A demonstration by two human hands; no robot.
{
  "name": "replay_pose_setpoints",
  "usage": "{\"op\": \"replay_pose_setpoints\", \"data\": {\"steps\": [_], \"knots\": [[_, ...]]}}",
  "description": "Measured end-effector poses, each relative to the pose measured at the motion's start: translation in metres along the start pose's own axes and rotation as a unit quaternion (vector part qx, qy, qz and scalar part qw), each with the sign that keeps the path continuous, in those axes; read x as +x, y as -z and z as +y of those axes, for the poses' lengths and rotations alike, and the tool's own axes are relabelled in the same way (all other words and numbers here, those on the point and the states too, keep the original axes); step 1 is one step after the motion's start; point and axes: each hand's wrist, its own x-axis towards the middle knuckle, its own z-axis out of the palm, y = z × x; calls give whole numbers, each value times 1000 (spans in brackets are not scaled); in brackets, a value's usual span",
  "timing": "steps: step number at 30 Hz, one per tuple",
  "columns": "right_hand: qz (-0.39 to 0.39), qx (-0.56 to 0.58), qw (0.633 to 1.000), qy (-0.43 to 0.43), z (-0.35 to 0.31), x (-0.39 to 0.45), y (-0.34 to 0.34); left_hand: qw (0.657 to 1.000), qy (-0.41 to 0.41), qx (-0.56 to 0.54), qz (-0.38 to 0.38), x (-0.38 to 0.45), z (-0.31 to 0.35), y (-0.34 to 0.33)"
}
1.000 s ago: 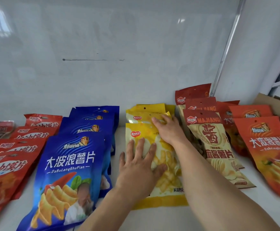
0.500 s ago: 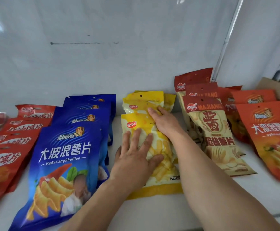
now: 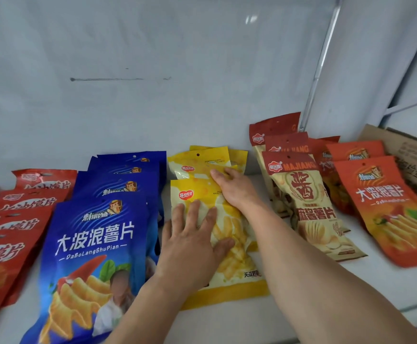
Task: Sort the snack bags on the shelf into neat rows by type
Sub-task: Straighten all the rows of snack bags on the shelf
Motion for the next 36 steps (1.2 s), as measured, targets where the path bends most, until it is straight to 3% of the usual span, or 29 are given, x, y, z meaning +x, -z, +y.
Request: {"op": "replay_pose_setpoints", "data": {"steps": [5, 12, 15, 18, 22, 26, 28, 30, 36], "knots": [[9, -46, 999, 11, -7, -5, 11, 1000, 9, -15, 7, 2, 0, 4], [51, 23, 992, 115, -21, -30, 54, 997, 8, -19, 70, 9, 30, 11], [50, 90, 983, 150, -17, -47, 89, 994, -4, -73, 85, 17, 55, 13], [110, 106, 975, 165, 7, -53, 127, 977, 1, -189, 99, 29, 92, 9], [188, 46, 973, 128, 64, -42, 158, 910, 49, -405, 70, 53, 150, 5], [131, 16, 990, 50, 110, -27, 156, 856, 144, -491, 72, 98, 176, -40], [107, 38, 993, 32, 119, -23, 153, 848, 160, -500, 72, 118, 176, -65], [80, 50, 995, 13, 121, -20, 153, 850, 164, -498, 59, 104, 187, -46], [77, 30, 996, -16, 125, -11, 152, 859, 158, -469, 130, 100, 188, -42]]}}
